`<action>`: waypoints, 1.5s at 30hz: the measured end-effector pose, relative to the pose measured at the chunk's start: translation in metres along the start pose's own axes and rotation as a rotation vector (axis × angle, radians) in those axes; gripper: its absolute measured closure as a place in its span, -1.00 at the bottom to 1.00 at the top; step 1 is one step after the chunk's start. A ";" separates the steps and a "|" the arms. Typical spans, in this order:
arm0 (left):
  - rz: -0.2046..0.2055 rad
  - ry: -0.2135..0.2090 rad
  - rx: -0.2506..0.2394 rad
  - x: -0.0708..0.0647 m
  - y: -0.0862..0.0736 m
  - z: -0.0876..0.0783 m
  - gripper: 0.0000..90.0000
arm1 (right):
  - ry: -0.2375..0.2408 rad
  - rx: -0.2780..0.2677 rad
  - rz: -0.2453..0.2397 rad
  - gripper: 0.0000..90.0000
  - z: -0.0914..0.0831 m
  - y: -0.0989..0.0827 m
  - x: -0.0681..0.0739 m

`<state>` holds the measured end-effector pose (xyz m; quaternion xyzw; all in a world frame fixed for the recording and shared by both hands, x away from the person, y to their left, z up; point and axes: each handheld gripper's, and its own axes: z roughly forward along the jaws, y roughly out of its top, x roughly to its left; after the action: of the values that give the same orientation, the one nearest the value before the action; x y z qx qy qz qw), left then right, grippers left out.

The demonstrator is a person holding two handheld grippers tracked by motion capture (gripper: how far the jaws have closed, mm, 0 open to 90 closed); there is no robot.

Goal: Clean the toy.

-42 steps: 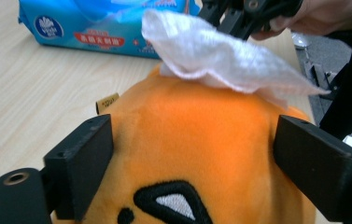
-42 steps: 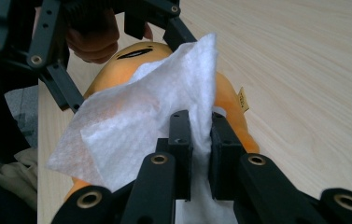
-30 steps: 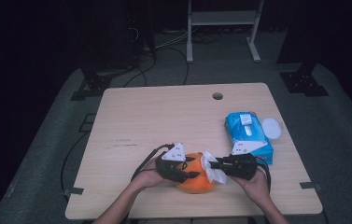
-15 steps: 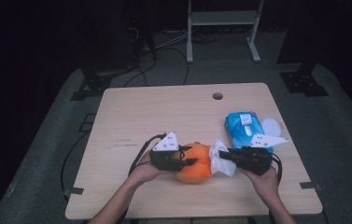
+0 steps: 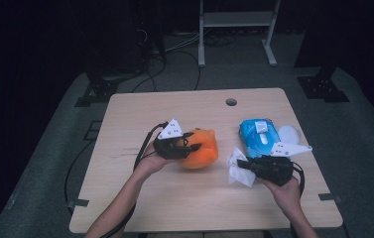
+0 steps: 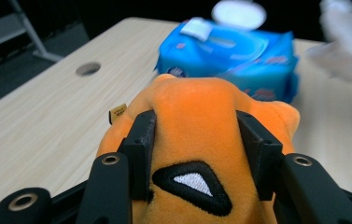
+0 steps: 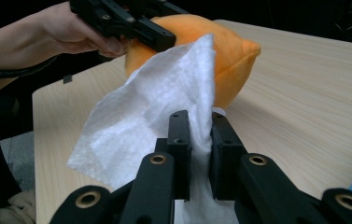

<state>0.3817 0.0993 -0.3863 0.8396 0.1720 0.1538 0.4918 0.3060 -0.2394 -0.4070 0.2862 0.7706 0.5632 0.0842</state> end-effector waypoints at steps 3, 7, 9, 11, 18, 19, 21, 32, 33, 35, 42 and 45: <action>-0.020 0.013 0.020 0.006 -0.011 0.010 0.18 | -0.012 0.037 -0.012 0.77 0.002 -0.002 -0.001; -0.062 0.004 0.046 0.009 -0.029 0.022 0.12 | -0.025 0.087 -0.029 0.76 0.008 -0.007 -0.003; -0.081 -0.004 0.027 0.010 -0.031 0.021 0.09 | -0.031 0.108 -0.038 0.76 0.011 -0.008 -0.004; -0.087 -0.005 0.027 0.010 -0.028 0.019 -0.06 | -0.034 0.119 -0.043 0.76 0.013 -0.009 -0.005; -0.100 -0.017 -0.031 0.005 -0.014 0.001 -0.43 | -0.031 0.155 -0.051 0.74 0.014 -0.013 -0.006; -0.098 -0.016 -0.030 0.004 -0.013 -0.002 -0.46 | -0.035 0.168 -0.053 0.74 0.014 -0.014 -0.006; -0.098 -0.009 -0.025 0.002 -0.014 -0.007 -0.52 | -0.035 0.194 -0.059 0.73 0.014 -0.018 -0.006; -0.160 0.003 -0.037 0.002 -0.028 -0.028 -0.62 | -0.072 0.298 -0.054 0.47 0.005 -0.037 -0.015; -0.161 0.007 -0.037 0.002 -0.029 -0.030 -0.63 | -0.073 0.294 -0.049 0.42 0.004 -0.037 -0.015; -0.170 0.013 -0.047 0.001 -0.032 -0.033 -0.63 | -0.078 0.287 -0.044 0.35 0.002 -0.036 -0.016; -0.173 0.035 -0.040 -0.002 -0.042 -0.043 -0.69 | -0.070 0.251 -0.028 0.25 -0.003 -0.034 -0.017; -0.179 0.045 -0.035 -0.002 -0.048 -0.048 -0.70 | -0.072 0.236 -0.027 0.22 -0.005 -0.032 -0.018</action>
<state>0.3526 0.1573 -0.4064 0.8084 0.2545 0.1312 0.5143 0.3074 -0.2593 -0.4383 0.3037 0.8318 0.4568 0.0851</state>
